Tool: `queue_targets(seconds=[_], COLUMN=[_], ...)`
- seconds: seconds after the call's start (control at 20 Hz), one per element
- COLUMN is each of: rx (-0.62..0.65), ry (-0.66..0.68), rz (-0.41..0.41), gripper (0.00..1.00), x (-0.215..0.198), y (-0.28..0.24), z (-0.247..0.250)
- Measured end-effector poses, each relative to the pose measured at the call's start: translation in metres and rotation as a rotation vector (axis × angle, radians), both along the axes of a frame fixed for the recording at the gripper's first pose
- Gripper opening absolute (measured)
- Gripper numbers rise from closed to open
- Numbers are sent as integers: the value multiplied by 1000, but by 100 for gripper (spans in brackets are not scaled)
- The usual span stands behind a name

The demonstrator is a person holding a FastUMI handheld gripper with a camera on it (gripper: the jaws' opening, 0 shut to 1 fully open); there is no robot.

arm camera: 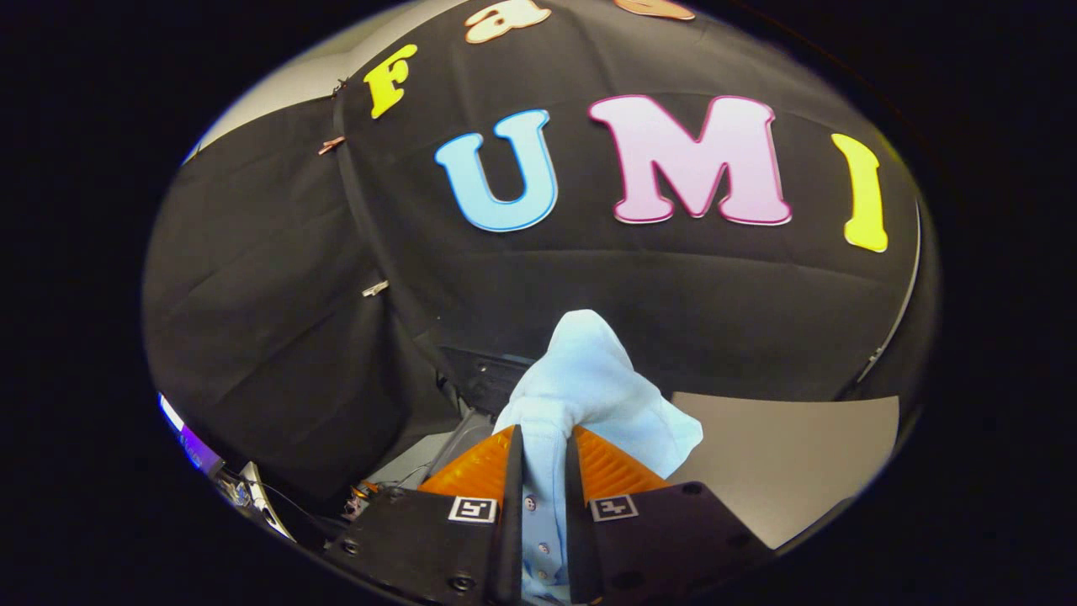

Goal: Put the clothes into the washing machine and then close the washing machine lid.

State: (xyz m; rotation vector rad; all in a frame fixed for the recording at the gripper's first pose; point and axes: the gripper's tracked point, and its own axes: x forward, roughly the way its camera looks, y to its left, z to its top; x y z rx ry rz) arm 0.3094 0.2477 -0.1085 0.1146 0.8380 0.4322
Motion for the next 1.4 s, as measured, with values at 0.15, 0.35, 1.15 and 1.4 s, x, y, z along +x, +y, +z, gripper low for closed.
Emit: queue_targets(seconds=[0.15, 0.35, 1.15, 1.4], rx=[37, 50, -131, -164], ry=[19, 59, 249, 327], rz=[36, 63, -9, -19], gripper=[26, 26, 26, 26], x=[-4, -8, -32, -50], y=[39, 72, 105, 105], z=[-15, -48, -266, -311])
